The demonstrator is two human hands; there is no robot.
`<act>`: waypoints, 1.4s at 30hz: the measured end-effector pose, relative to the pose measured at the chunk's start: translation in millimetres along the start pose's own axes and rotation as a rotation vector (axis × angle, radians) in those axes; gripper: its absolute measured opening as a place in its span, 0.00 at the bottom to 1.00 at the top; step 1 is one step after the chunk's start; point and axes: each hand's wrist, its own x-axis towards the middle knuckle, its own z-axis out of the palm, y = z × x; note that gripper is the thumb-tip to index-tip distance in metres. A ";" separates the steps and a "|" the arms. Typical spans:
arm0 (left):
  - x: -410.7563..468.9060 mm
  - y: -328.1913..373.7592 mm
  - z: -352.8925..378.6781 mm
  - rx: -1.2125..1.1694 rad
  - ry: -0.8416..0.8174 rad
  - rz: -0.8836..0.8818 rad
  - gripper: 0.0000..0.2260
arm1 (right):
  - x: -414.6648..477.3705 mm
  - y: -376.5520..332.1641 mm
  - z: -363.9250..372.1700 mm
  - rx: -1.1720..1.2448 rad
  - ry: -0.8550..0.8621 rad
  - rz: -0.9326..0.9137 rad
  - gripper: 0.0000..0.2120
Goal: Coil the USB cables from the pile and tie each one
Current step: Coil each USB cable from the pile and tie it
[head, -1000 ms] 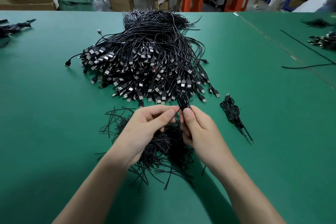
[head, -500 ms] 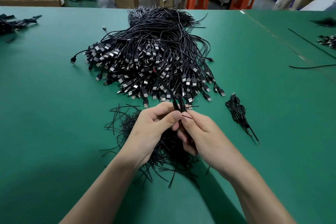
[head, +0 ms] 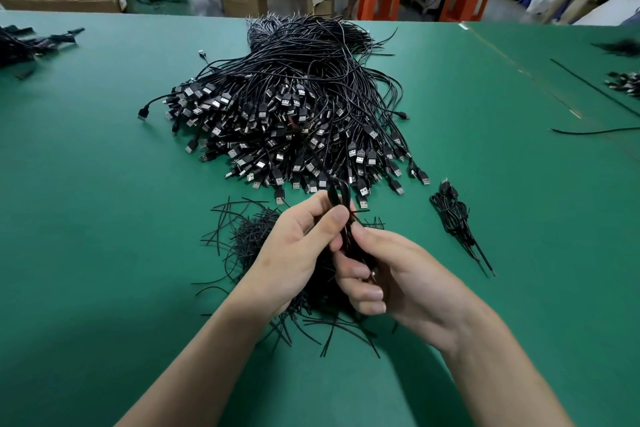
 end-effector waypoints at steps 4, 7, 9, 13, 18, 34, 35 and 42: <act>-3.5 1.2 -2.4 -0.058 -0.047 -0.032 0.13 | -3.6 -1.1 6.3 -0.380 0.189 -0.101 0.13; -3.0 1.8 -3.5 0.077 -0.003 0.006 0.11 | -6.0 -2.6 7.9 -1.025 0.468 -0.261 0.07; -2.6 1.3 -3.4 0.091 -0.004 0.002 0.11 | -7.0 -3.4 7.9 -1.244 0.589 -0.385 0.07; -3.2 4.5 -3.9 0.094 -0.072 -0.033 0.12 | -4.0 -9.3 5.9 -1.359 0.559 -0.705 0.06; -6.4 8.2 -3.6 0.059 -0.125 -0.042 0.10 | 0.3 -16.7 3.2 -1.370 0.506 -0.786 0.05; -10.8 6.3 4.0 0.227 0.162 0.248 0.15 | 17.1 -9.9 23.4 -0.167 0.681 -0.503 0.08; -9.0 7.2 4.2 0.203 0.174 0.207 0.14 | 16.9 -9.0 23.7 -0.211 0.694 -0.520 0.08; -3.0 6.0 -1.8 -0.010 0.143 0.159 0.26 | 17.6 -4.7 28.4 -0.236 0.714 -0.548 0.10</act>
